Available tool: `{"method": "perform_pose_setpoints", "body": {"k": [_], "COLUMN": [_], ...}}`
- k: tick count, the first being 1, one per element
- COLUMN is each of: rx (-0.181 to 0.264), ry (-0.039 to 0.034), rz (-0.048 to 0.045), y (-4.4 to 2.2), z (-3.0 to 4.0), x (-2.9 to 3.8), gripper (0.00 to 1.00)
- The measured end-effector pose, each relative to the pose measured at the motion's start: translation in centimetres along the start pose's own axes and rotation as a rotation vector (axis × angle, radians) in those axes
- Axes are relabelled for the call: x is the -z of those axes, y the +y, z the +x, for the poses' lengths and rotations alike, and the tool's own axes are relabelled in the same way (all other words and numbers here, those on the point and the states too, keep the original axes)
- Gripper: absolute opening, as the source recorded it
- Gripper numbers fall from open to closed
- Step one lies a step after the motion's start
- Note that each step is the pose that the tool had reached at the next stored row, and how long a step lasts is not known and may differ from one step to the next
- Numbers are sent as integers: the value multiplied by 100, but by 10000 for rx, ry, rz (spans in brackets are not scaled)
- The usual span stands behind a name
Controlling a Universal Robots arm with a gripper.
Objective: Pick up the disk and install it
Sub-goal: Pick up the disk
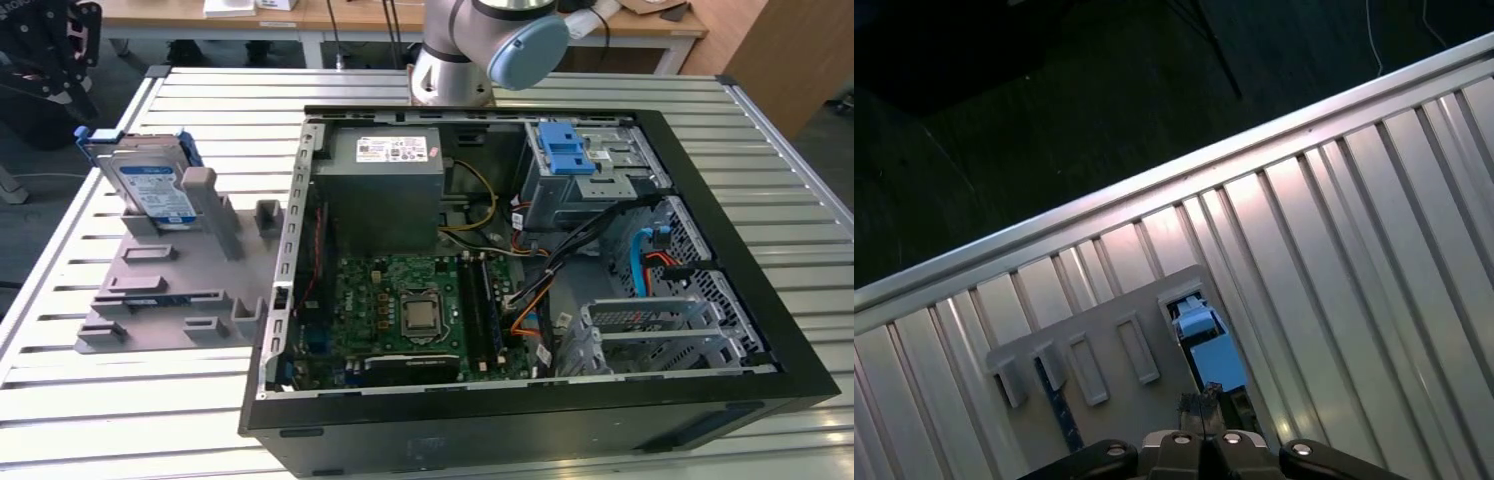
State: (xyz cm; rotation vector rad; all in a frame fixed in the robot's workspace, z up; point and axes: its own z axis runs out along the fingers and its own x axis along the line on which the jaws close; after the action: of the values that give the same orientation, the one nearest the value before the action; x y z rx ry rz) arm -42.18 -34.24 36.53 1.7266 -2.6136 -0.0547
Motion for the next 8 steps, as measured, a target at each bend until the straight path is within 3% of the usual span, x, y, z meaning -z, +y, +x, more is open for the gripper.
{"method": "perform_pose_setpoints", "body": {"k": [8], "rx": [11], "ry": [0], "rz": [0], "y": [0], "z": [0], "x": [0], "gripper": [11]}}
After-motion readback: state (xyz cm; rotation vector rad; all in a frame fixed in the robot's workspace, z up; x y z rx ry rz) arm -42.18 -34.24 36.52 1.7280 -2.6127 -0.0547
